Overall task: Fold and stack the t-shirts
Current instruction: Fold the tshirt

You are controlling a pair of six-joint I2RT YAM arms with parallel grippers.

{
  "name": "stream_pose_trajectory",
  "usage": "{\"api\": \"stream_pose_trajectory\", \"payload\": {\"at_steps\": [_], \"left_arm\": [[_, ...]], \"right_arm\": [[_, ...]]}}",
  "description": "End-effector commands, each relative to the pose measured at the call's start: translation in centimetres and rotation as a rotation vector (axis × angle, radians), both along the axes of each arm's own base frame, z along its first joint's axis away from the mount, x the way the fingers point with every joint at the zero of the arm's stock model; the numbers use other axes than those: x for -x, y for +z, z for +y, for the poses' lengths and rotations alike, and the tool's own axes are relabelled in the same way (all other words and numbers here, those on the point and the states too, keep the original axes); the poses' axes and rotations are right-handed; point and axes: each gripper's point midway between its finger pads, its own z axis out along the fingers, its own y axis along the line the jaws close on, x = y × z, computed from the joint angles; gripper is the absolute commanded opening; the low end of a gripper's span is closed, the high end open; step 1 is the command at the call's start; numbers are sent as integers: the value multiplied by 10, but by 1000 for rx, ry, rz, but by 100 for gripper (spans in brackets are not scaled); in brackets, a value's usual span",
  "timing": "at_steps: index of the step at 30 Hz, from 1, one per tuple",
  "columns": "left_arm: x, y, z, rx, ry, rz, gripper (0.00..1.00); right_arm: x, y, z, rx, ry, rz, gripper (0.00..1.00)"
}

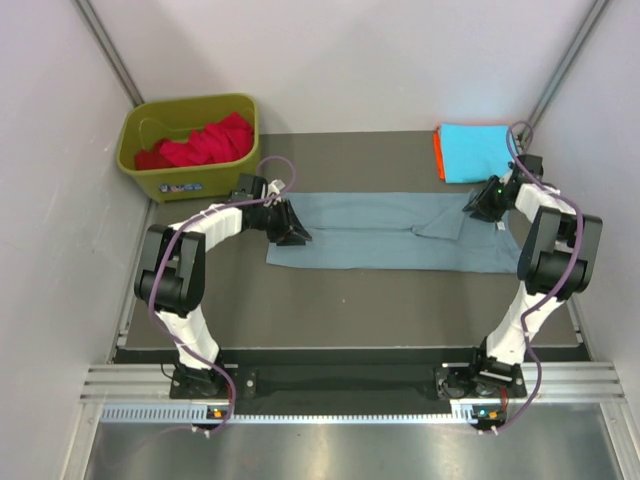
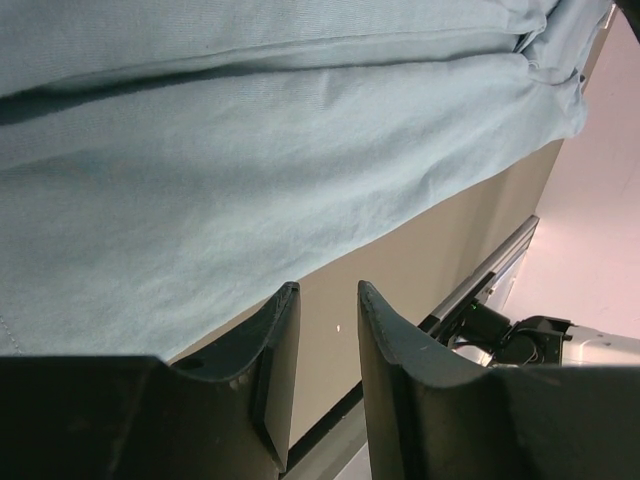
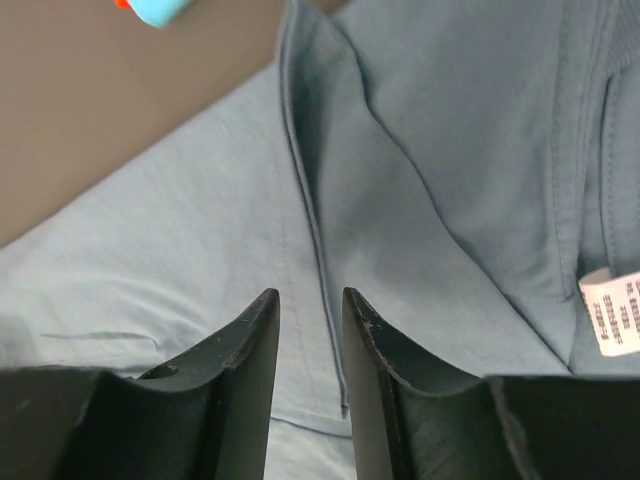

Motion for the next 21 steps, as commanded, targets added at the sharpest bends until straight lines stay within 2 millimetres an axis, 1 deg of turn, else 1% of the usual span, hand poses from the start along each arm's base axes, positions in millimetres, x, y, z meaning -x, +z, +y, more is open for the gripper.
{"api": "stream_pose_trajectory", "payload": {"at_steps": [1, 5, 13, 18, 21], "left_arm": [[-1, 6, -4, 21, -16, -32, 34], [-1, 7, -4, 23, -17, -37, 34], [0, 3, -5, 30, -14, -26, 34], [2, -2, -2, 9, -7, -19, 34], [1, -6, 1, -12, -3, -19, 34]], "right_arm": [[-22, 15, -1, 10, 24, -78, 32], [-23, 10, 2, -12, 19, -67, 31], [-29, 9, 4, -28, 28, -75, 29], [-29, 3, 9, -44, 32, -65, 21], [-28, 2, 11, -51, 26, -63, 12]]}}
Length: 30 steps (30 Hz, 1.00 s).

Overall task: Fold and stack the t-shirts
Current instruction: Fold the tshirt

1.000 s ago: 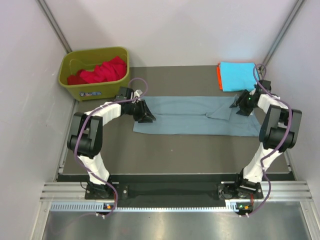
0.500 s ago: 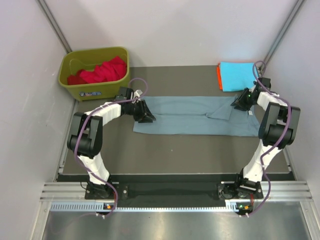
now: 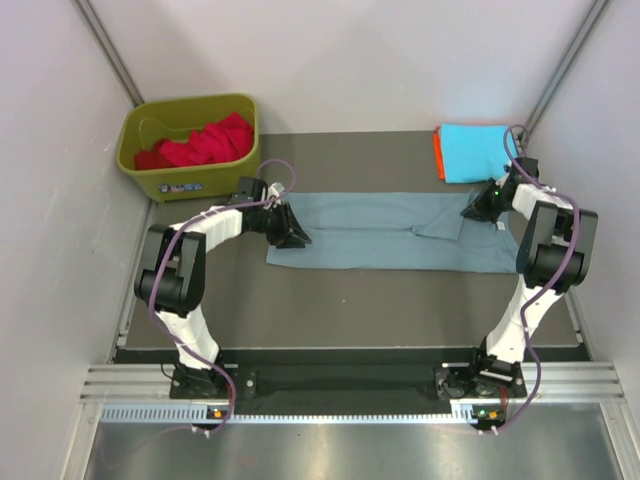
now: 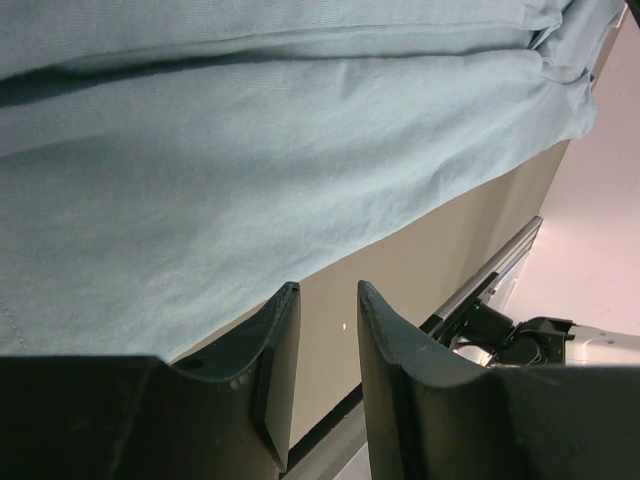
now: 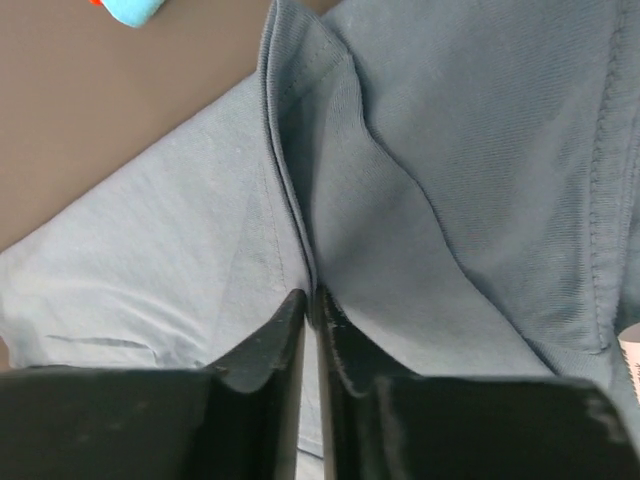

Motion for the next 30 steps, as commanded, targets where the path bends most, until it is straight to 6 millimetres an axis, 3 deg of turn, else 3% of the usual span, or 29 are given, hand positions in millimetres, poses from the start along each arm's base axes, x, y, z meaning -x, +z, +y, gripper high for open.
{"api": "stream_pose_trajectory", "payload": {"at_steps": [1, 5, 7, 14, 26, 30], "left_arm": [[-3, -1, 1, -15, -4, -31, 34], [-1, -16, 7, -50, 12, 12, 33], [-1, -19, 8, -55, 16, 13, 33], [-3, -25, 5, -25, 24, 26, 33], [-2, -38, 3, -10, 19, 44, 33], [-1, -43, 2, 0, 19, 57, 33]], "right_arm": [[-20, 20, 5, -4, 14, -83, 8], [-22, 39, 6, -9, -2, -109, 0], [-25, 60, 9, -15, -5, -161, 0], [-40, 98, 21, -26, 6, -233, 0], [-49, 121, 38, -65, 32, -272, 0], [-50, 119, 45, -78, 55, -263, 0]]}}
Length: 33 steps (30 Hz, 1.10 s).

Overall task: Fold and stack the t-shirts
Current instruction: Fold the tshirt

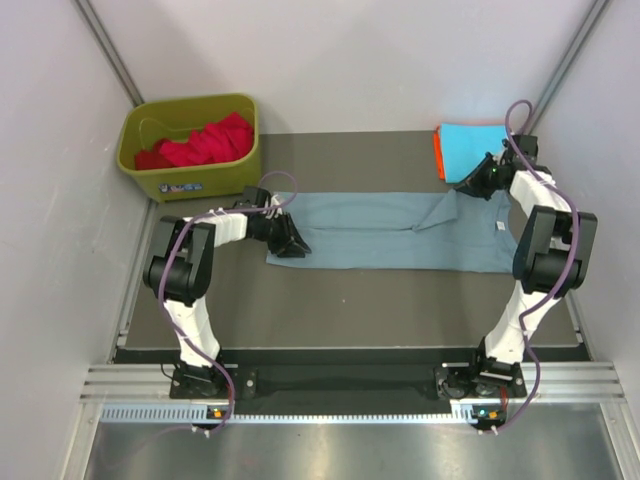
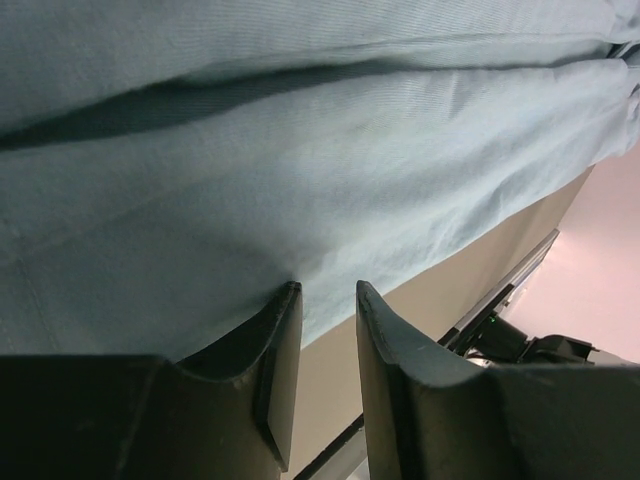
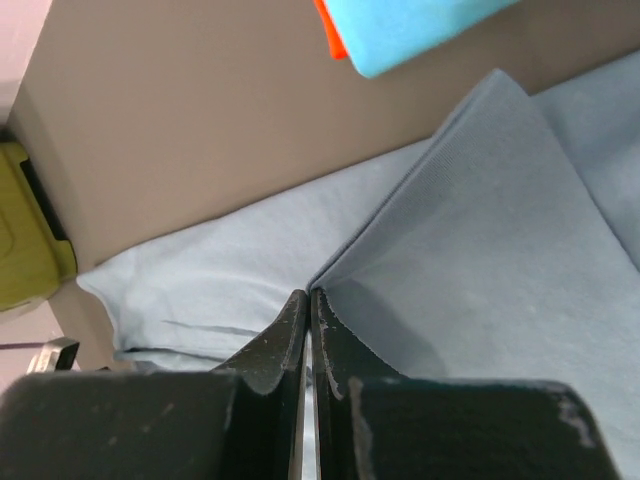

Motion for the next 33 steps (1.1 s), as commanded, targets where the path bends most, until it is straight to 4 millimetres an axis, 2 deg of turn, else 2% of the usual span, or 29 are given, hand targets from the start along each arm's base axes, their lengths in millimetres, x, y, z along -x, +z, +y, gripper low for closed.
{"api": "stream_pose_trajectory", "payload": {"at_steps": [1, 12, 24, 33], "left_arm": [[-4, -2, -2, 31, -5, -22, 33], [2, -15, 4, 9, -1, 9, 33], [0, -12, 5, 24, -9, 9, 33], [0, -11, 8, 4, -20, 9, 33]], "right_arm": [[-15, 47, 13, 7, 43, -127, 0], [-26, 52, 28, 20, 76, -133, 0], [-25, 29, 20, 31, 25, -75, 0], [-11, 9, 15, 33, -20, -14, 0]]}}
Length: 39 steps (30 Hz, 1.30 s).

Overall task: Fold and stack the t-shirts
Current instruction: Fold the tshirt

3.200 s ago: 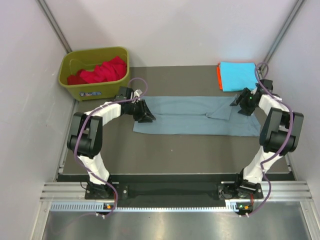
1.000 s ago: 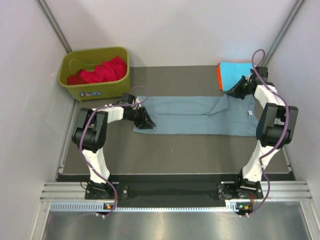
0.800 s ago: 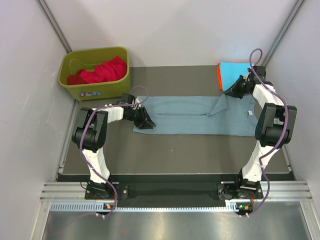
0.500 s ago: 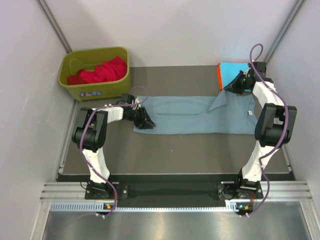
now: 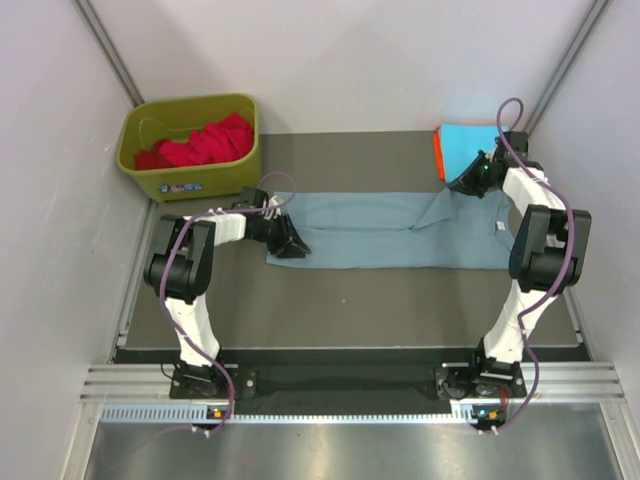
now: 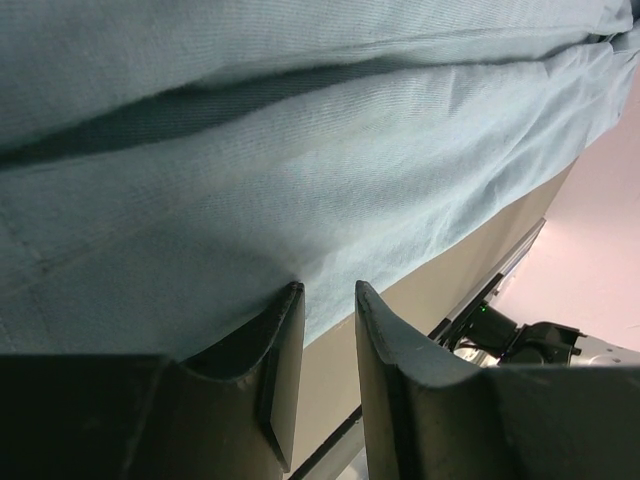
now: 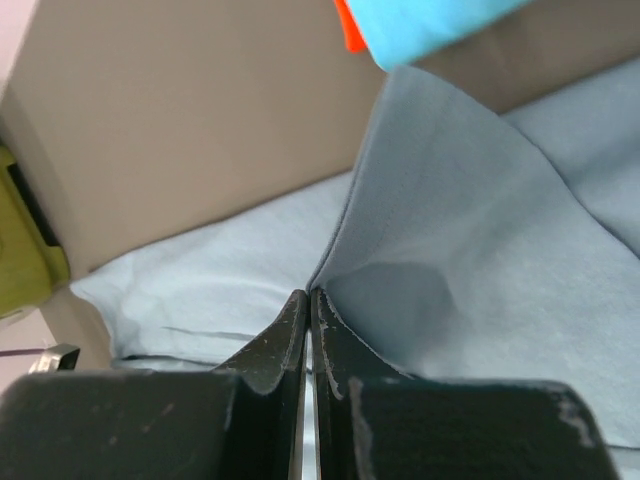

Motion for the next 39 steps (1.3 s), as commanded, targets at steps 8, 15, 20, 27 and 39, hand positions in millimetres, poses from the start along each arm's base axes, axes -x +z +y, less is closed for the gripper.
{"api": "stream_pose_trajectory", "payload": {"at_steps": [8, 15, 20, 27, 39], "left_arm": [[-10, 14, 11, -72, -16, -76, 33], [-14, 17, 16, -95, 6, -98, 33], [-10, 3, 25, -119, 49, -56, 33], [2, -21, 39, -180, 85, 29, 32], [20, -47, 63, -279, 89, 108, 31]], "right_arm": [[4, -11, -14, 4, -44, 68, 31], [78, -12, -104, 163, -232, 220, 54], [122, -24, -114, 167, -219, 263, 27], [156, -57, -122, 203, -243, 324, 2], [173, -97, -179, 326, -309, 466, 1]]}}
